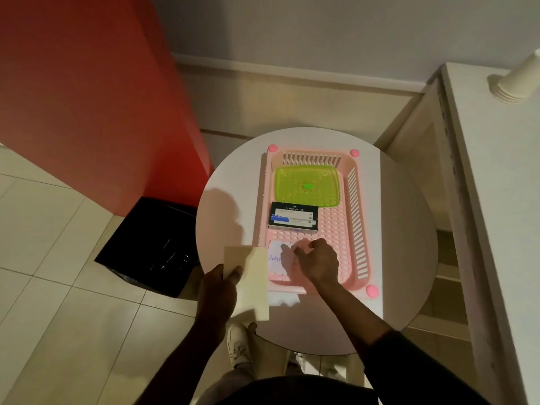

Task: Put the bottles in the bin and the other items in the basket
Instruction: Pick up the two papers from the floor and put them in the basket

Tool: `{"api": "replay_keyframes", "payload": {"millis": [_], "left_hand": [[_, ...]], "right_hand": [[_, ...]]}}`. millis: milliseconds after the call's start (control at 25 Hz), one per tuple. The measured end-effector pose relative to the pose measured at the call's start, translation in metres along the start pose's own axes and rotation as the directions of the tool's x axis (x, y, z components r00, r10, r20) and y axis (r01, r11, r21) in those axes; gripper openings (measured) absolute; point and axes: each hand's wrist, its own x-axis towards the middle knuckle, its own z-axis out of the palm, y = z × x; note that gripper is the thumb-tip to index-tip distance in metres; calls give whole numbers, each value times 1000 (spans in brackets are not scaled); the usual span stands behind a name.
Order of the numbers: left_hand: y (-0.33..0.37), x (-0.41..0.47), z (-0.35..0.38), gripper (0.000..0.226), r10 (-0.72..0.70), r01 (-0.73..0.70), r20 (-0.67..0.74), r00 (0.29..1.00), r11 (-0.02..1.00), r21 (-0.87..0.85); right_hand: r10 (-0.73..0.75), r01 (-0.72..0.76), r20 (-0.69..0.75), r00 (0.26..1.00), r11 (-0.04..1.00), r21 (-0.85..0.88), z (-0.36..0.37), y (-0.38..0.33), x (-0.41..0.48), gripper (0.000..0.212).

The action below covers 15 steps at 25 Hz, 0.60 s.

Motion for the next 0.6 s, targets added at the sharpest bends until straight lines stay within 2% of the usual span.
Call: {"api": "replay_keyframes", "payload": {"millis": [40, 80, 120, 160, 240, 320, 400, 480, 520, 600], "left_hand": [[6, 2, 12, 18, 0, 0, -2, 1000, 1000, 1], [13, 2, 22, 21, 8, -8, 6, 1000, 1000, 3], [21, 3, 33, 24, 14, -15, 9, 1000, 1000, 15], [27, 6, 39, 28, 28, -28, 9, 1000, 999, 39], [36, 11, 54, 31, 62, -63, 6, 998, 994, 93], [42, 13, 65, 30, 89, -93, 31, 996, 985, 142], [42, 12, 69, 23, 122, -130, 49, 991, 965, 226], [39, 10, 67, 22, 179, -168, 3, 984, 917, 361], [36, 11, 64, 25, 210, -177, -27, 977, 878, 445], [26, 15, 57, 36, 231, -161, -45, 972, 792, 589]], "right_hand": [[-23, 12, 56, 998, 982, 190, -8, 2, -3, 47], [-40, -21, 147, 988, 921, 390, -16, 3, -11, 40], [-89, -55, 249, 964, 854, 518, -24, 4, -18, 37], [-156, -53, 315, 936, 823, 566, -28, 3, -25, 35], [-244, 6, 352, 904, 829, 559, -35, 3, -28, 28], [-241, 55, 310, 919, 860, 507, -36, 4, -25, 20], [-170, 23, 243, 955, 859, 511, -39, 9, -18, 23], [-66, -26, 161, 985, 859, 512, -50, 21, -7, 26], [-32, -20, 105, 994, 885, 466, -57, 29, 1, 24], [-1, 6, -24, 1000, 976, 216, -68, 44, 23, 15]]}}
